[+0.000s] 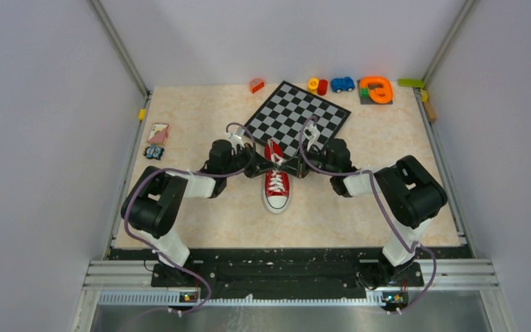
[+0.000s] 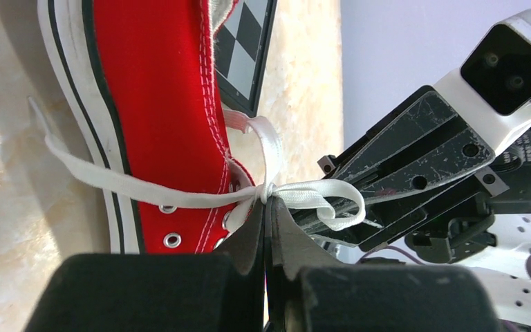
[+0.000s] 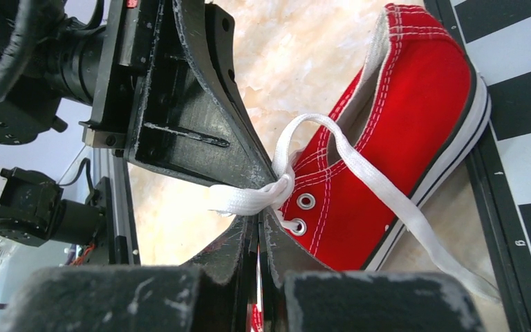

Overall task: Tie the shoes
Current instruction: Wrap the shoelace around the shoelace.

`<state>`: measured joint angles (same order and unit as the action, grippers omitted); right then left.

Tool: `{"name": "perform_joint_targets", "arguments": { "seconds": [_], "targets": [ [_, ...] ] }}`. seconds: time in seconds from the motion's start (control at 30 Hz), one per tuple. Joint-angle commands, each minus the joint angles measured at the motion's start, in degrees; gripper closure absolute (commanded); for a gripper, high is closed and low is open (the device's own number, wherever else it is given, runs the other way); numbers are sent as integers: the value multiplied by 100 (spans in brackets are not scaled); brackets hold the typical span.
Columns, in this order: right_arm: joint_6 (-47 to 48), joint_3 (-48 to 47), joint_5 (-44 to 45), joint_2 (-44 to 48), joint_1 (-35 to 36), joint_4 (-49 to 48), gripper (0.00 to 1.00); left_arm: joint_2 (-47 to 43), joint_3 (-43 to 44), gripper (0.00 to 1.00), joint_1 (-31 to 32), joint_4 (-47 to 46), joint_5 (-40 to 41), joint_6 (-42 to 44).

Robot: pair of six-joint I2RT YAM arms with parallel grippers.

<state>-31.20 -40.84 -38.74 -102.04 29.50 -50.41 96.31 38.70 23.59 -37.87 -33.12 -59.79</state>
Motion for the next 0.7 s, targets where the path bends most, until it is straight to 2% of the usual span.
{"name": "perform_joint_targets", "arguments": {
  "seconds": [0.0,0.5,0.67],
  "targets": [
    [-71,32,-222,266,-5,-512,100,373,206,100,75,-996,-370,-521],
    [-47,14,-145,228,-5,-431,100,458,218,100,45,-599,-145,-35],
    [107,171,285,502,-21,-170,88,119,210,100,31,100,165,534]
  ]
}}
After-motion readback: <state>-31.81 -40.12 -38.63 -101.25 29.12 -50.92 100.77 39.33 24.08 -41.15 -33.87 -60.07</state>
